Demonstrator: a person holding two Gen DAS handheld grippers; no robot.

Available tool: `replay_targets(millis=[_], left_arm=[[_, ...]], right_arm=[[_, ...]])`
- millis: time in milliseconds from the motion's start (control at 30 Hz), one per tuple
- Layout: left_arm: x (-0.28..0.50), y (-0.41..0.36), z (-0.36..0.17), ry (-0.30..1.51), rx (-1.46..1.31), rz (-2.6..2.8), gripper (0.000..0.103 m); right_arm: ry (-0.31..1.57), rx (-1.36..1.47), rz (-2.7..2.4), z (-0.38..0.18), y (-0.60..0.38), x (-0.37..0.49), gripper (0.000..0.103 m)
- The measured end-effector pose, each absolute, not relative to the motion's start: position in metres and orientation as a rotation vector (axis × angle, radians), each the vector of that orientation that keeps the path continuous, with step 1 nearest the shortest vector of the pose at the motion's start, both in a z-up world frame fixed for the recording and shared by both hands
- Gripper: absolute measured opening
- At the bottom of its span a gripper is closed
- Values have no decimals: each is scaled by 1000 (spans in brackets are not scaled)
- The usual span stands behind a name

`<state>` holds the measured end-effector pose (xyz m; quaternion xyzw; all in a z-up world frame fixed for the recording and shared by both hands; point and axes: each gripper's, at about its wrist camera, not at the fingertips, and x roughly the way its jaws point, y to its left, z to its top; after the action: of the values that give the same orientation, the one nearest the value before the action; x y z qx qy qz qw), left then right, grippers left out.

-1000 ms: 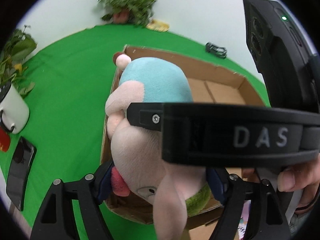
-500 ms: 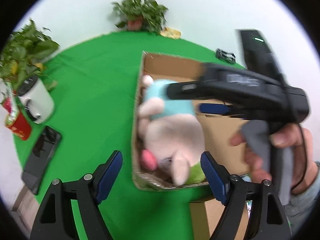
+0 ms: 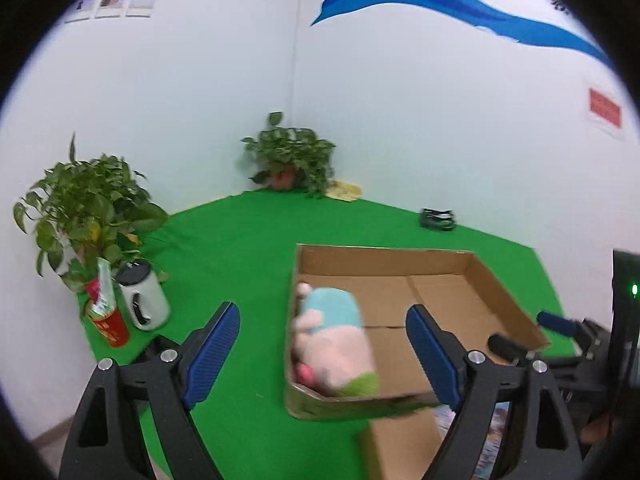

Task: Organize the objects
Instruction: 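Move the left gripper toward the long flat brown cardboard box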

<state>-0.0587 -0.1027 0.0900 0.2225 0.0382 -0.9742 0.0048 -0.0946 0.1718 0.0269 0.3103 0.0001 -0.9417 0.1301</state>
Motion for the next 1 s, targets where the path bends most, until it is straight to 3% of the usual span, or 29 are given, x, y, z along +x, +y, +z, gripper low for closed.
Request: replay_targets(millis=[133, 267, 300, 333, 367, 400, 433, 467, 500, 533, 567, 600, 633, 667, 1000], left_arm=[[-31, -72, 85, 99, 749, -3076, 85], [-10, -53, 69, 77, 770, -3116, 82], [-6, -49, 66, 82, 779, -3125, 74], [-4, -46, 63, 92, 803, -3135, 50], [-3, -43, 59, 95, 850, -3152, 34], [-4, -38, 55, 90, 908, -3160, 5], [-4, -36, 53, 83, 945, -3149, 3], [-3, -34, 51, 74, 961, -3140, 3], [-1, -32, 51, 64, 962, -3150, 3], [0, -28, 50, 45, 966, -3165, 9], [0, -24, 50, 7, 984, -3165, 18], [0, -21, 48, -22, 999, -3154, 57], [0, -18, 46, -35, 1005, -3142, 94], [1, -18, 45, -29, 982, -3140, 99], [-3, -24, 33, 110, 1011, -3141, 99]], right_arm=[[-33, 838, -2789, 27, 192, -31, 103], [48, 816, -2848, 17, 196, 24, 102], [72, 816, -2862, 15, 195, 34, 102], [83, 807, -2875, 13, 200, 49, 99], [85, 796, -2881, 13, 204, 59, 88], [88, 791, -2881, 12, 204, 68, 78], [90, 797, -2875, 11, 209, 76, 53], [85, 813, -2867, 10, 213, 77, 37], [70, 830, -2860, 7, 218, 82, 37], [52, 839, -2865, 3, 222, 86, 39], [47, 840, -2878, 2, 225, 90, 50], [48, 840, -2895, -1, 226, 92, 63], [46, 828, -2906, -2, 232, 98, 101], [36, 811, -2924, -3, 235, 104, 103], [72, 892, -2901, -20, 248, 95, 103]])
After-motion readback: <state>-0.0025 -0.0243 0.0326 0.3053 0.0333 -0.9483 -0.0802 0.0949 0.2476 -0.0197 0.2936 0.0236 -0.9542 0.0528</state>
